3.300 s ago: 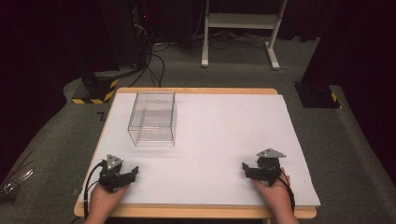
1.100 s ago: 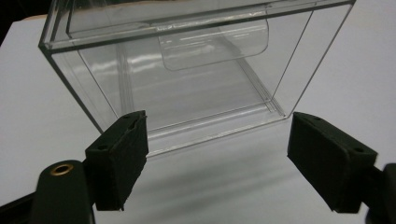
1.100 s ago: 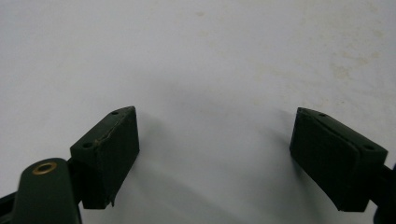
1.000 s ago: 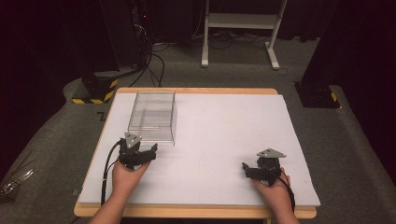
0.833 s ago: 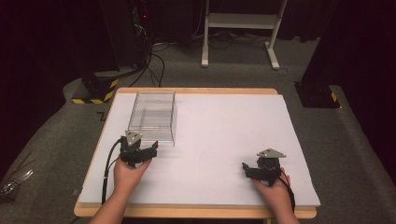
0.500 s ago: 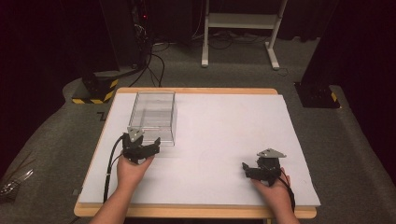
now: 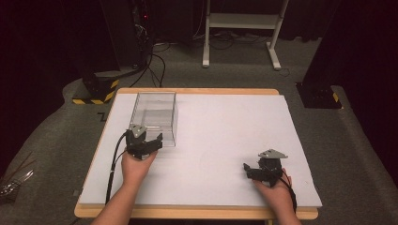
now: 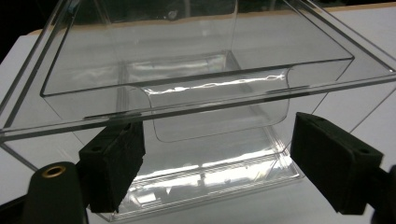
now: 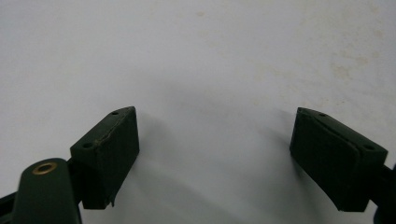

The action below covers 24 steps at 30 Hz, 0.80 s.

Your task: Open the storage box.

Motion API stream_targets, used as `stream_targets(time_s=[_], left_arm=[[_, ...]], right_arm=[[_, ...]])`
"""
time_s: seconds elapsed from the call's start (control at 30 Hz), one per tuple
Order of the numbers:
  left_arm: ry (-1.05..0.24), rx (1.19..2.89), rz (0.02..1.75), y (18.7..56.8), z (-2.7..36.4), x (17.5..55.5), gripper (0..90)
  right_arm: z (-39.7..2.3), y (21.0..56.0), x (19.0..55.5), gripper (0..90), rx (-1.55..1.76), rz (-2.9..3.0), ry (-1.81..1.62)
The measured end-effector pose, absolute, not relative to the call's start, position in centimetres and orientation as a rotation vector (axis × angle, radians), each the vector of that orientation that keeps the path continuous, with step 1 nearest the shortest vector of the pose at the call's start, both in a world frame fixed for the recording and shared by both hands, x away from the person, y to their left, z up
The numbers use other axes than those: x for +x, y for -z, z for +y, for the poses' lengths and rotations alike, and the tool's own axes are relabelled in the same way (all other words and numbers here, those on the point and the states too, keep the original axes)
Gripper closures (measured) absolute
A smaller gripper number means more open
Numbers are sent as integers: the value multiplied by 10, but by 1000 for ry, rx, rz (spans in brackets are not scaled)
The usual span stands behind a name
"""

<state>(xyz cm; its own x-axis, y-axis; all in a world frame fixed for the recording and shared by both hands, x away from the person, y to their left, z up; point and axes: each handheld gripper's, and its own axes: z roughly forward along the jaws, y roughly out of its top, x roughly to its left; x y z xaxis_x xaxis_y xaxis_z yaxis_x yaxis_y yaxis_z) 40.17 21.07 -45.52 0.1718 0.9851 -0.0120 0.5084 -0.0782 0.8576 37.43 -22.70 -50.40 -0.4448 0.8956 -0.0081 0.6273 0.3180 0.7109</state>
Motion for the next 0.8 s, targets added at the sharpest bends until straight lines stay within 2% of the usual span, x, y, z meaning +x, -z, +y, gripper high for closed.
stream_targets(time_s=[0.43,0.8], left_arm=[[-885,1652,1467,456,201,399,317],[-897,1637,1472,456,199,397,324]], right_arm=[[-227,504,374,154,1351,2188,-907],[-227,504,374,154,1351,2188,-907]])
